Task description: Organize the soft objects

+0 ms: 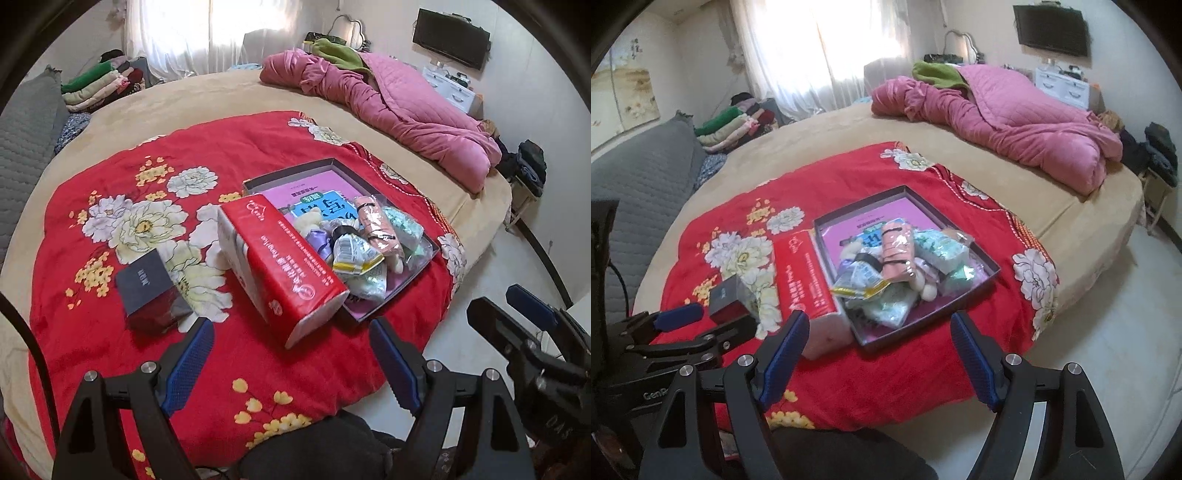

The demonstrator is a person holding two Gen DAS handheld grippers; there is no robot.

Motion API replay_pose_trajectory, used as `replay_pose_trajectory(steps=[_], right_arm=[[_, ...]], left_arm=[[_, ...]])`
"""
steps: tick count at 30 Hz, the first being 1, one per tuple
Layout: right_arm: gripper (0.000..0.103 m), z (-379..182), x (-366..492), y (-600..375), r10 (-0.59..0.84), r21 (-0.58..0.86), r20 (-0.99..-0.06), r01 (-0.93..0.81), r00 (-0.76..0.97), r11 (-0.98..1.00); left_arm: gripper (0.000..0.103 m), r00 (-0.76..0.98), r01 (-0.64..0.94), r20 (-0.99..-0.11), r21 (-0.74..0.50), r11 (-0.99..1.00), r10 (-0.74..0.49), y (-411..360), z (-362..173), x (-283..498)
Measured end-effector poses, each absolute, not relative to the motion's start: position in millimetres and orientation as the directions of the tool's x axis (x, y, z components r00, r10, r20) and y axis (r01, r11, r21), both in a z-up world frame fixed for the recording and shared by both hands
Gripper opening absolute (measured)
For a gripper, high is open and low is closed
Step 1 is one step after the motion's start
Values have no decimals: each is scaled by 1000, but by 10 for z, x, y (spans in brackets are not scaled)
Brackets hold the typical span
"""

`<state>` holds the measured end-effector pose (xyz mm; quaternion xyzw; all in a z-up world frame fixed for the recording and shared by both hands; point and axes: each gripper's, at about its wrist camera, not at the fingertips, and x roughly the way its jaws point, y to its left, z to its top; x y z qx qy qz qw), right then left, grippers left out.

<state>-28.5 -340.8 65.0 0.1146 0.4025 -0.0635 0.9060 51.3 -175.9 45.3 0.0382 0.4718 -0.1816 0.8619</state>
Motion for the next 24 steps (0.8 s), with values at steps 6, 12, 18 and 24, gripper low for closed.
replay_pose_trajectory(steps=[6, 12, 18, 24], right_arm=[[80, 567, -487, -3229, -63, 132, -739, 236, 670, 963], [80, 490, -591, -3217, -73, 139, -742, 260, 666, 955], [80, 428, -665, -3258, -97, 119, -757, 281, 647, 952], [80, 400, -695, -3231, -109, 104, -763, 287, 638, 952]], left_arm=[[85, 506, 340, -817, -106, 934, -277, -1653, 428, 334], [85, 517, 331, -814, -93, 939, -263, -1582, 394, 223], [86, 524, 305, -814, -96, 948, -251, -1481, 341, 151], [86, 525, 304, -818, -78, 950, -235, -1449, 288, 89]])
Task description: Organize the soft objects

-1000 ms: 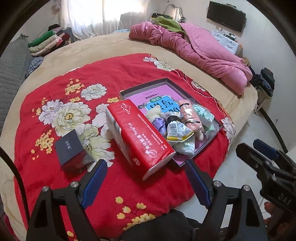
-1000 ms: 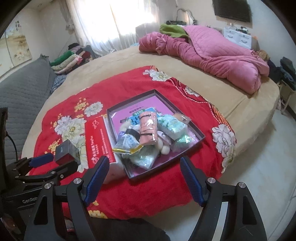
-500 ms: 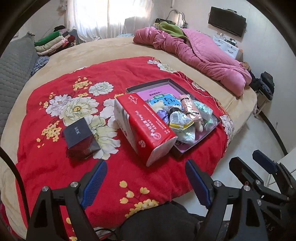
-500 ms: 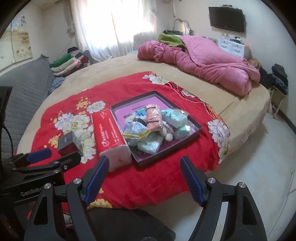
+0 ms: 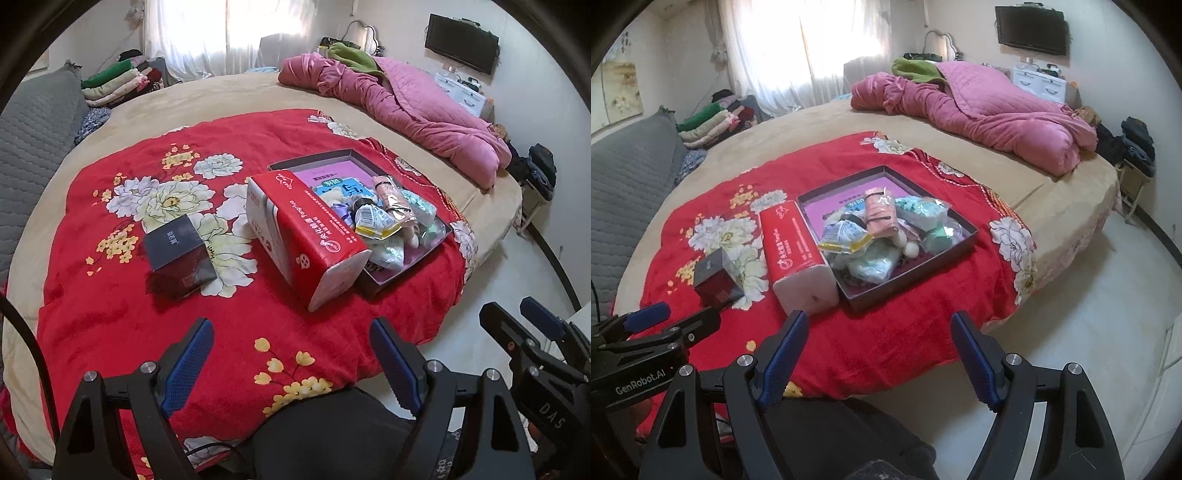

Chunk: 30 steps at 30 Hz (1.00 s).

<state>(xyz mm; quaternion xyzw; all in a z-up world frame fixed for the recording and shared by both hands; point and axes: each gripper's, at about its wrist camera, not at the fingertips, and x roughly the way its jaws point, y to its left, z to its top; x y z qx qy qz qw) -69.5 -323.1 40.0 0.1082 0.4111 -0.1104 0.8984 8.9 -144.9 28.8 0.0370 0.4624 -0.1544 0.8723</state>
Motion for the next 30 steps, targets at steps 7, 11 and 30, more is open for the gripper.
replay_pose_trajectory(steps=[7, 11, 30], right_arm=[[80, 410, -712, -3225, -125, 87, -758, 289, 640, 953], [80, 401, -716, -3217, -130, 81, -759, 290, 638, 954], [80, 300, -689, -3132, -125, 68, -768, 274, 628, 959]], left_arm=[[86, 520, 296, -821, -84, 951, -235, -1432, 262, 84], [86, 516, 295, -822, -95, 951, -242, -1424, 220, 79], [86, 505, 259, -836, -89, 962, -213, -1351, 68, 138]])
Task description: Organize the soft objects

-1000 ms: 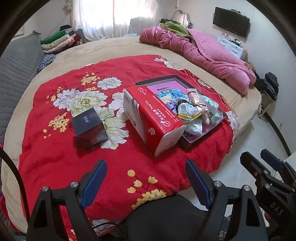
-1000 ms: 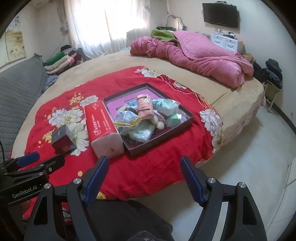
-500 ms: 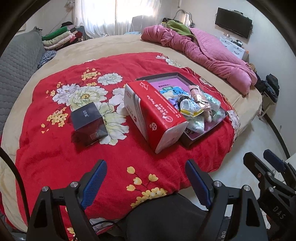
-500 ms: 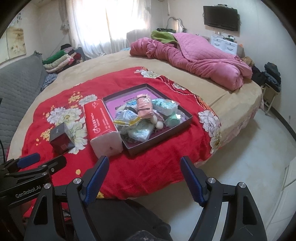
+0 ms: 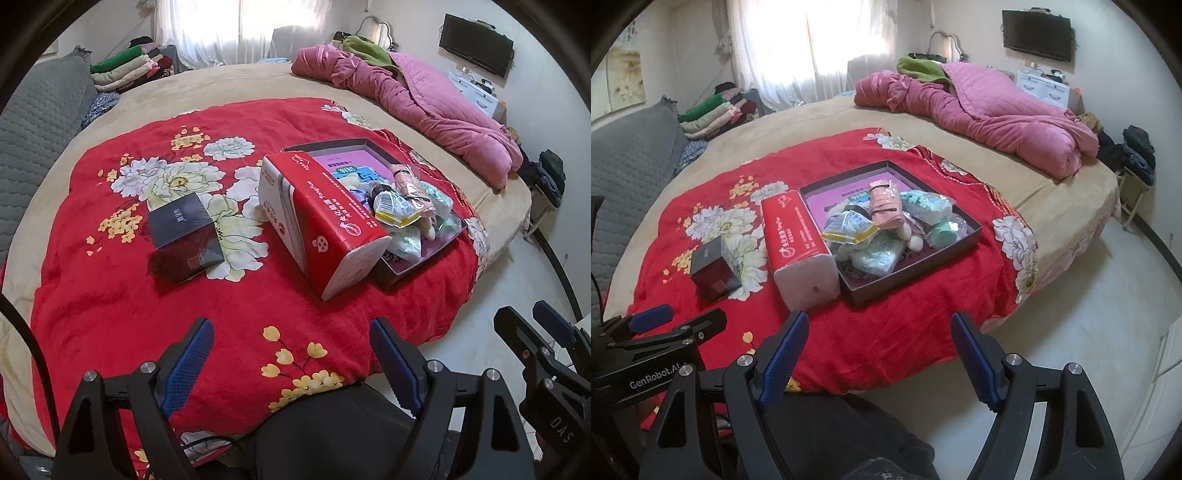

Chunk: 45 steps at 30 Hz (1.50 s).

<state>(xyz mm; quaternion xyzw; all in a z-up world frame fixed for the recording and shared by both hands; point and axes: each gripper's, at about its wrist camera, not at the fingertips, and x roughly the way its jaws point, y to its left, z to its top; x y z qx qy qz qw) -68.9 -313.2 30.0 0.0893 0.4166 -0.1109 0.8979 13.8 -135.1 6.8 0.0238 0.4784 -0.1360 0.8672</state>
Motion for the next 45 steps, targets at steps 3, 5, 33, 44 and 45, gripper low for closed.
replay_pose_trajectory(steps=[3, 5, 33, 44, 45], right_arm=[[80, 296, -690, -3132, -127, 68, -768, 277, 628, 959], [80, 291, -691, -3136, -126, 70, -769, 279, 626, 958], [80, 273, -696, -3185, -129, 81, -772, 298, 623, 951], [80, 235, -682, -3208, -121, 92, -778, 302, 617, 949], [80, 234, -684, -3208, -122, 91, -779, 304, 615, 948]], left_arm=[[86, 506, 256, -837, -85, 963, -208, -1348, 70, 139], [86, 507, 255, -837, -83, 963, -207, -1352, 70, 140], [86, 506, 256, -843, -53, 965, -181, -1373, 44, 107], [86, 503, 250, -845, -57, 967, -180, -1351, 27, 118], [86, 501, 251, -846, -58, 966, -181, -1355, 22, 120]])
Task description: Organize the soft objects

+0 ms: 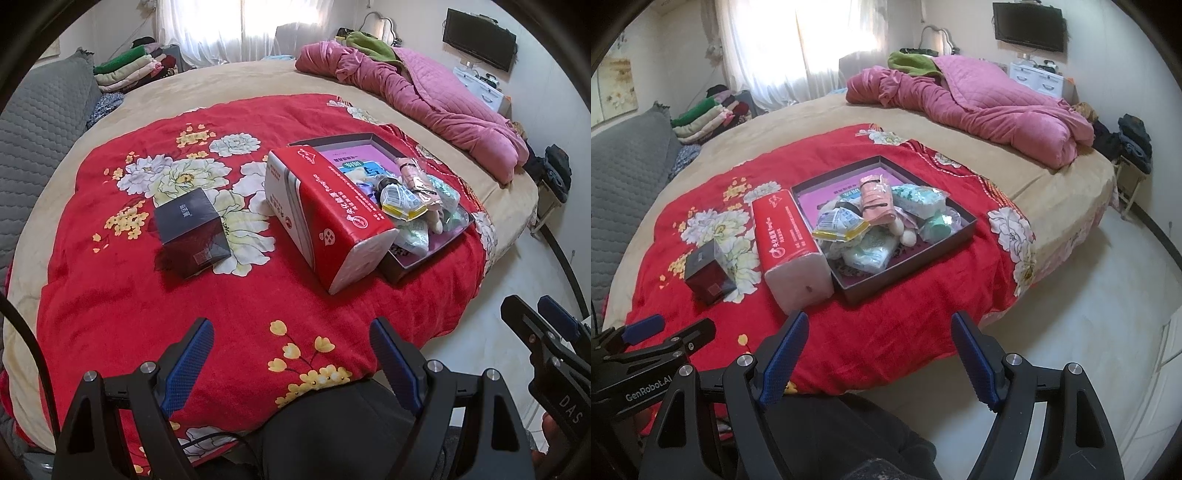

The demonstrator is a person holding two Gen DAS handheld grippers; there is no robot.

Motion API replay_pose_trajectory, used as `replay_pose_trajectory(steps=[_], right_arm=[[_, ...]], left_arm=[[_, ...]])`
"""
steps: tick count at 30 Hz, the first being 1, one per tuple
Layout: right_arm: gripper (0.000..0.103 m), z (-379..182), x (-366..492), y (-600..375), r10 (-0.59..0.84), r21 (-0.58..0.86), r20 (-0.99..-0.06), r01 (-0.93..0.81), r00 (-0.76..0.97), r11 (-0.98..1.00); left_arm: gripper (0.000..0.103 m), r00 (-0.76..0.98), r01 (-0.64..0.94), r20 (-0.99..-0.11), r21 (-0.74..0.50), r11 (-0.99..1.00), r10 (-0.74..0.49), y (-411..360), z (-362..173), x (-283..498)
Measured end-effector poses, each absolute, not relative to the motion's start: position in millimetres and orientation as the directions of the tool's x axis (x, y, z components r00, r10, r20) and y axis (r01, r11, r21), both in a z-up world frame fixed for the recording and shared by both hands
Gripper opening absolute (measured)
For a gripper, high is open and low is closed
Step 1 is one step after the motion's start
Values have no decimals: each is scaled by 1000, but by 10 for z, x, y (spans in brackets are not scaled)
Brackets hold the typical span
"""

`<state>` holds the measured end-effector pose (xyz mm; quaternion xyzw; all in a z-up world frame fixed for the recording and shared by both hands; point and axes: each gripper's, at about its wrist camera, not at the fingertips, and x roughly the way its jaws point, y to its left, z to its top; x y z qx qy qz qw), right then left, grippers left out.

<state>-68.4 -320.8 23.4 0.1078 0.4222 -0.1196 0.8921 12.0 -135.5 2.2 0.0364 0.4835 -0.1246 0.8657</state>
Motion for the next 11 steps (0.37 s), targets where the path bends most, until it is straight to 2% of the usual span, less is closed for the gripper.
replay_pose_trajectory(steps=[11], right_arm=[[80, 215, -646, -3177, -120, 85, -778, 292, 617, 953]], left_arm=[[86, 489, 246, -853, -65, 967, -181, -1340, -26, 117]])
